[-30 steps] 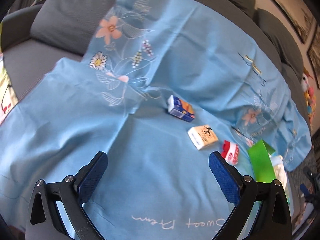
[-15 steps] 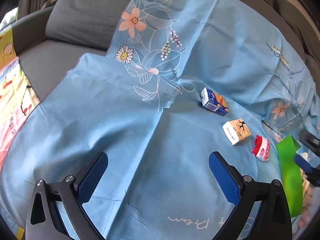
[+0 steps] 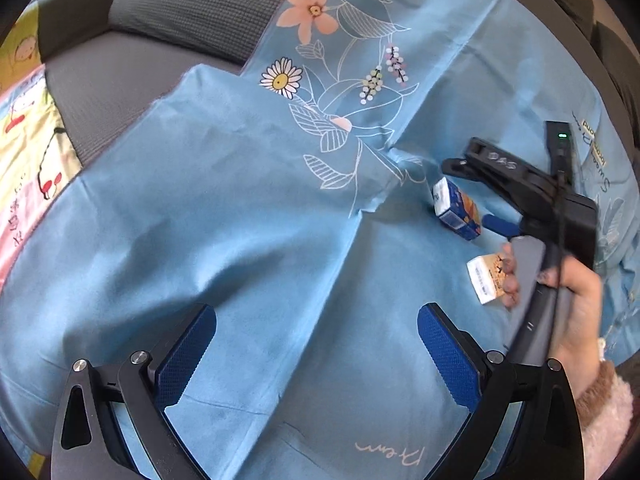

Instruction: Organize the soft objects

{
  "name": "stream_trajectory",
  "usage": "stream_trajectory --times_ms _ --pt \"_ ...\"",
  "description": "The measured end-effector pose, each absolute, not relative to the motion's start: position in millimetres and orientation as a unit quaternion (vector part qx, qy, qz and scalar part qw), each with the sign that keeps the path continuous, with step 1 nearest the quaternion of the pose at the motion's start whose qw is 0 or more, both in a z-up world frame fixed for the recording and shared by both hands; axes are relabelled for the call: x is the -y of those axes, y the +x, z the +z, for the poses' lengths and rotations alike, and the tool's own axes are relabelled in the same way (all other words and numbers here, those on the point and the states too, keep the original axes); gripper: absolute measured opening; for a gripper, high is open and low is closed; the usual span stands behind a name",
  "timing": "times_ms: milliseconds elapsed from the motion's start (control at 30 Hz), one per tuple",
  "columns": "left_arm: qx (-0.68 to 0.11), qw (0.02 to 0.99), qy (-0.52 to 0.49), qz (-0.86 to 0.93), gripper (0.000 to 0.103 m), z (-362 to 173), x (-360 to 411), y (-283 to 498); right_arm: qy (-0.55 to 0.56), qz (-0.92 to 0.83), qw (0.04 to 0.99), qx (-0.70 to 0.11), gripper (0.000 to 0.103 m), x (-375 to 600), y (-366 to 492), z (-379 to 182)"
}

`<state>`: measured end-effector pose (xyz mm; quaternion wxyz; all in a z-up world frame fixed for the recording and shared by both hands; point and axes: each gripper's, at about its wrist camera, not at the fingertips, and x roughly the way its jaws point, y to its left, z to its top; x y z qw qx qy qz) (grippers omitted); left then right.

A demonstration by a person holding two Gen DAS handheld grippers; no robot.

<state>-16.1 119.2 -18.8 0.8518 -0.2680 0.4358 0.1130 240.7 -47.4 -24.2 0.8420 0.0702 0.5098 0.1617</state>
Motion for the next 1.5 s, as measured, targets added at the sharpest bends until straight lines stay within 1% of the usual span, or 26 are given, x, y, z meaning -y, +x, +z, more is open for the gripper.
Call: stream_trajectory --times_ms 67,133,200,267,367,467,600,700,867,1033,1167,1200,1300,1500 --pt "-0.437 0.849 -0.279 0.105 0.101 -18 -121 -16 0.053 0.147 0.84 -0.52 0.097 43 250 -33" --pt "-0.433 0.849 -0.285 0.101 0.101 -17 -123 -17 0.027 0.127 0.848 -0.513 0.095 42 252 -37" --pt "-0.432 0.85 -0.282 0.104 0.101 -15 -124 -18 0.027 0.124 0.839 -0.529 0.08 43 255 -46" --pt "-0.431 0.851 -0.281 0.107 0.101 -14 -124 -19 0.037 0.119 0.833 -0.539 0.074 47 253 -54" --pt "-0.432 0.849 -0.284 0.108 0.101 -14 -124 -20 0.014 0.118 0.845 -0.521 0.072 43 244 -48" --pt "-0.431 0.849 -0.284 0.11 0.101 -13 -124 -20 0.027 0.125 0.854 -0.505 0.072 46 226 -30" --pt "-0.429 0.852 -0.278 0.114 0.101 -12 -122 -22 0.023 0.153 0.868 -0.472 0.072 60 170 11" --pt "-0.43 0.853 -0.271 0.116 0.101 -13 -118 -22 0.021 0.163 0.864 -0.475 0.072 83 126 21" --pt "-0.439 0.855 -0.252 0.11 0.101 -15 -104 -23 -0.016 0.148 0.855 -0.497 0.073 119 62 4" --pt "-0.44 0.861 -0.232 0.107 0.101 -16 -90 -24 0.012 0.133 0.84 -0.525 0.073 143 32 -17" --pt "-0.451 0.863 -0.209 0.095 0.101 -19 -75 -23 -0.007 0.1 0.838 -0.536 0.077 154 25 -32" --pt "-0.453 0.863 -0.207 0.09 0.101 -21 -71 -22 0.004 0.1 0.837 -0.537 0.082 159 24 -34" --pt "-0.444 0.867 -0.215 0.075 0.101 -21 -62 -24 0.028 0.11 0.84 -0.531 0.09 167 21 -30" --pt "-0.433 0.867 -0.246 0.008 0.101 -17 -45 -26 0.08 0.116 0.852 -0.505 0.09 194 19 -13"
